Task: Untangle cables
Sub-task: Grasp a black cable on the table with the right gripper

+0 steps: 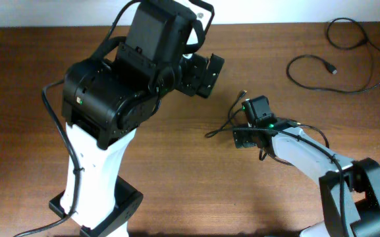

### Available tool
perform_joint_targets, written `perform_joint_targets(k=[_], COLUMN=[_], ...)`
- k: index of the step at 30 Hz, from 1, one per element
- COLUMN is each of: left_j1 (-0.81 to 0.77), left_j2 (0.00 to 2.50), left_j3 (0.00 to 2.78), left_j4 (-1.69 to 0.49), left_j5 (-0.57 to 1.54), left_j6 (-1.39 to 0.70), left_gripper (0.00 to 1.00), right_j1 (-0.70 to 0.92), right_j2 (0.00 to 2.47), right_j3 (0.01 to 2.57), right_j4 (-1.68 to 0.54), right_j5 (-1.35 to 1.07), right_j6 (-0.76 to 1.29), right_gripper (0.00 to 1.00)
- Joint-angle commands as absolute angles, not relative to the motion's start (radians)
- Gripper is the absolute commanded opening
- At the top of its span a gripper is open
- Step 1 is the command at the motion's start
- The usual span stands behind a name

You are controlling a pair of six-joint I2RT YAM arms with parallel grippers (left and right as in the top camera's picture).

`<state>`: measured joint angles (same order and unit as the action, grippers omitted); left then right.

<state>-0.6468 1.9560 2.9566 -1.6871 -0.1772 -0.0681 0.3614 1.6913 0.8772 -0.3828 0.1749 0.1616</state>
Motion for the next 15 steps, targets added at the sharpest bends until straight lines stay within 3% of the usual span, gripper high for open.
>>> perform_joint_targets(k=[1, 6, 7, 9, 10, 12, 15], left_j1=[-0.645, -0.645, -0.645, -0.645, -0.645, -0.645, -0.645], left_j2=[1.948, 1.948, 1.948, 1.948, 1.948, 1.948, 1.948], left_j3=[2.965, 2.965, 2.965, 2.965, 2.965, 2.965, 2.965], left_j4=[-1.688, -1.688, -1.688, -1.688, -1.688, -1.688, -1.688], left_j5=[-0.192, -0.192, -0.192, -0.197, -0.207, -0.211, -0.211], left_j6=[-0.052, -0.052, -0.052, -0.052, -0.052, -0.052, -0.052], left_gripper=[0.99, 0.99, 0.99, 0.99, 0.99, 0.99, 0.99], right_j1=[0.356, 0.356, 0.356, 0.345, 0.339, 0.319, 0.281], right_j2=[1.739, 1.77, 1.77, 1.77, 1.77, 1.77, 1.77], right_j3=[0.868, 0.868, 0.868, 0.869, 0.869, 0.869, 0.868], right_j4=[-0.368, -0.342, -0.338, -0.328, -0.328, -0.332, -0.34], right_j5=[0.169, 0.169, 0.17, 0.169, 0.168, 0.168, 0.168], right_j6=[0.173, 0.17, 0.168, 0.166, 0.166, 0.166, 0.167], right_gripper=[0.98, 0.99, 0.81, 0.22, 0.1, 0.04, 0.04])
